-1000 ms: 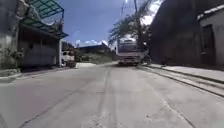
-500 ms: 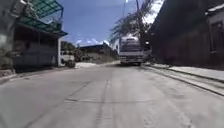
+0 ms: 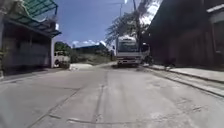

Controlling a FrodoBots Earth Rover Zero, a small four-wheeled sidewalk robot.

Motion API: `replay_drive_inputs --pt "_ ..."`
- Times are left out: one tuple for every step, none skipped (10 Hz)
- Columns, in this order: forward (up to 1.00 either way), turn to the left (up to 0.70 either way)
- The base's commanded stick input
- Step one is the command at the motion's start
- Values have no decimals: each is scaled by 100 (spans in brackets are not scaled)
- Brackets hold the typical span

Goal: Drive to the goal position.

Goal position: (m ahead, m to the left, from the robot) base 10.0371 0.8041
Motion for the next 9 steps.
replay_drive_inputs --pt "85 6" --pt "85 13" --pt "85 3" --pt "85 2" --pt "85 1" --pt "85 0" --pt "85 12" --pt "85 4" --pt "85 6"
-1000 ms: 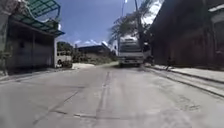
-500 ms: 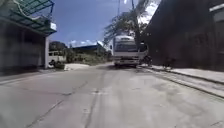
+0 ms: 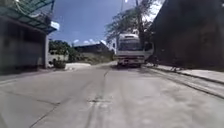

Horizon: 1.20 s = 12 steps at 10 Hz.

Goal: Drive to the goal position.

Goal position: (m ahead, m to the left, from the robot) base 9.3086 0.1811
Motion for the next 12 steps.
replay_drive_inputs --pt "85 4" --pt "85 1" --pt "85 1" --pt "85 7" --pt "85 11" --pt "85 5" --pt "85 4" --pt "85 8" --pt "85 10" --pt "85 3" --pt "85 5" --pt "85 0"
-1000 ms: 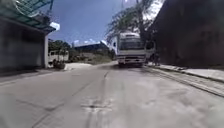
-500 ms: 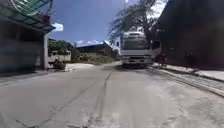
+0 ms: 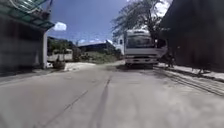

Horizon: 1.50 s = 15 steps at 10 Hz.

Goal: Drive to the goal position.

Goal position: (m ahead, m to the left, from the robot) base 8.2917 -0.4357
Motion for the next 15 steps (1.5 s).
replay_drive_inputs --pt "85 0" --pt "85 0" --pt "85 0" --pt "85 0" --pt "85 0" --pt "85 0" --pt "85 0" --pt "85 1" --pt "85 3" --pt "85 2" --pt "85 0" --pt "85 0" --pt "85 0" --pt "85 0" --pt "85 0"
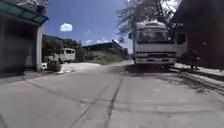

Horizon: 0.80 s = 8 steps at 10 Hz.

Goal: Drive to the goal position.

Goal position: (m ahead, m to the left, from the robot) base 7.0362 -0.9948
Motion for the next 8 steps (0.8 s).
replay_drive_inputs --pt "85 1" --pt "85 2" --pt "85 3" --pt "85 2" --pt "85 -34" --pt "85 -34" --pt "85 -34" --pt "85 -29"
